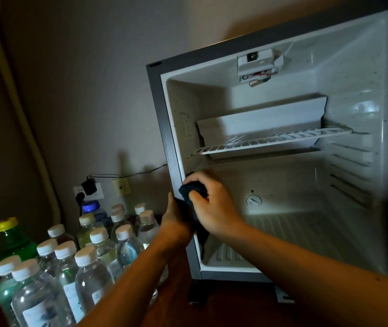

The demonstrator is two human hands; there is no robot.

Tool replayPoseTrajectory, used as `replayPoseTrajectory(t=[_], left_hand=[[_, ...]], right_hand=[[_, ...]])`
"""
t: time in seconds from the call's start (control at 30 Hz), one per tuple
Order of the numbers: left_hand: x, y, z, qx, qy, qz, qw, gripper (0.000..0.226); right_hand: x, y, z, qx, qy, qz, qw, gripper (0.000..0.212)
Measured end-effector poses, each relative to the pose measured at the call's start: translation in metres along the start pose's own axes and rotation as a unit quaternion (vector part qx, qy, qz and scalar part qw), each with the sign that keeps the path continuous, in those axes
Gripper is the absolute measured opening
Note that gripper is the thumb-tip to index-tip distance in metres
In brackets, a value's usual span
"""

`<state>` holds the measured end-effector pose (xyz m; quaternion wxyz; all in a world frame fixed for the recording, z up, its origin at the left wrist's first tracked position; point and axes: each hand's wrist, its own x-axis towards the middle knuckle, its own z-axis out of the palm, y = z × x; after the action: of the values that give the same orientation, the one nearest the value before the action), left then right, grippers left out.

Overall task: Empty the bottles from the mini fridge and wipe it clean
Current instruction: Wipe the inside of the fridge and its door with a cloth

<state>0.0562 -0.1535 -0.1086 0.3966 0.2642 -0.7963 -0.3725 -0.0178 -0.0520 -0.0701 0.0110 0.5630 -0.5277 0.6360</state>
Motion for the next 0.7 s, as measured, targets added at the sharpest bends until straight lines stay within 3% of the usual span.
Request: replayPoseTrajectory(t=[0.1, 0.23, 0.37, 0.5, 0.57, 0.7], left_hand=[[-0.004, 0.002, 0.000, 0.013, 0.013, 0.032, 0.999, 0.059], [-0.009, 0.010, -0.006, -0.026, 0.000, 0.022, 0.999, 0.063], [-0.015, 0.024, -0.019, 0.018, -0.044, 0.046, 0.998, 0.046], [-0.004, 0.038, -0.027, -0.034, -0.044, 0.029, 0.998, 0.057], [0.002, 0.041, -0.024, -0.035, -0.039, 0.025, 0.998, 0.053], [0.006, 0.036, -0.017, -0.017, -0.020, 0.010, 1.000, 0.040]], right_hand=[[-0.003, -0.005, -0.004, 0.033, 0.001, -0.043, 0.999, 0.022], [-0.003, -0.005, -0.016, 0.068, -0.005, -0.041, 0.997, 0.017], [0.004, 0.028, -0.036, -0.013, 0.041, 0.091, 0.995, 0.022], [0.009, 0.062, -0.053, 0.049, 0.051, 0.259, 0.963, 0.019], [0.019, 0.072, -0.053, 0.064, 0.068, 0.285, 0.954, 0.025], [0.048, 0.073, -0.038, 0.111, 0.094, 0.282, 0.948, 0.012]])
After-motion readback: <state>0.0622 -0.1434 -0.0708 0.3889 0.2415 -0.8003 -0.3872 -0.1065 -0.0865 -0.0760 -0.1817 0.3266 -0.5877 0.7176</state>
